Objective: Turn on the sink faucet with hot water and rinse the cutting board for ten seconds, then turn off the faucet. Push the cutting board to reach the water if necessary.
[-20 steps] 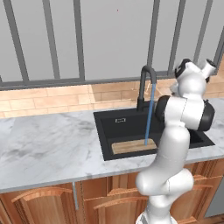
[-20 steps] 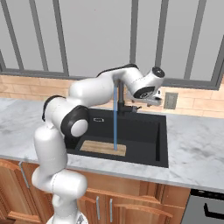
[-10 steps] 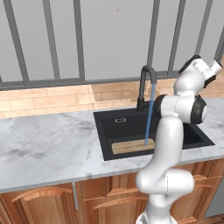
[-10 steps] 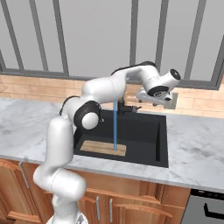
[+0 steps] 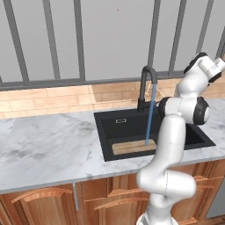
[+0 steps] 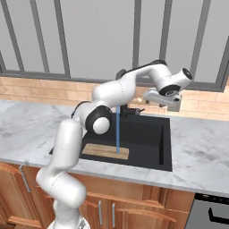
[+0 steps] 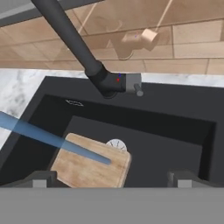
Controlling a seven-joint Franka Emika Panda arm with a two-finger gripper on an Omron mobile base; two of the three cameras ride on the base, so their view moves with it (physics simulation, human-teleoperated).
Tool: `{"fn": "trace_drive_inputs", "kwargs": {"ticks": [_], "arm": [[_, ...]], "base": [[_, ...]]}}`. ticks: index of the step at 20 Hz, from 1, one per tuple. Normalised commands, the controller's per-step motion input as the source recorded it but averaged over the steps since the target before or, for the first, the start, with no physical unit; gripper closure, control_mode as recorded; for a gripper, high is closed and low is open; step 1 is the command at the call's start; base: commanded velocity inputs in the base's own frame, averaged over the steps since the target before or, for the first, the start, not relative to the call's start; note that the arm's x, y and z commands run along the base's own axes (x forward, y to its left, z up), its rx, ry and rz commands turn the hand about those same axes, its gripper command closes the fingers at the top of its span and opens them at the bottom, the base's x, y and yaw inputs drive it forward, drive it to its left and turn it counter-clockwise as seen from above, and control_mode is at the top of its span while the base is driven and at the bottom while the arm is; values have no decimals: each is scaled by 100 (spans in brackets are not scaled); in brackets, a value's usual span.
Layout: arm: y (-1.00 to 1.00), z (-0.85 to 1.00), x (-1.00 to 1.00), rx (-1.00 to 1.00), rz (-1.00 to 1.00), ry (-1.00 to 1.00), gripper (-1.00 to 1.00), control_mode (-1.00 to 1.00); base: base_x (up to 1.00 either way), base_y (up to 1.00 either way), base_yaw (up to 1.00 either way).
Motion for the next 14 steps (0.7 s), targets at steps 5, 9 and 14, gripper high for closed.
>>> {"fn": "trace_drive_inputs", "kwargs": {"ticks": [5, 9, 14], "arm": [[0, 0, 0, 0, 0, 0, -100, -100], [0, -19, 0, 0, 0, 0, -100, -100], [0, -16, 0, 0, 0, 0, -100, -100]], "base": [[0, 0, 0], [0, 0, 0], [0, 0, 0]]}}
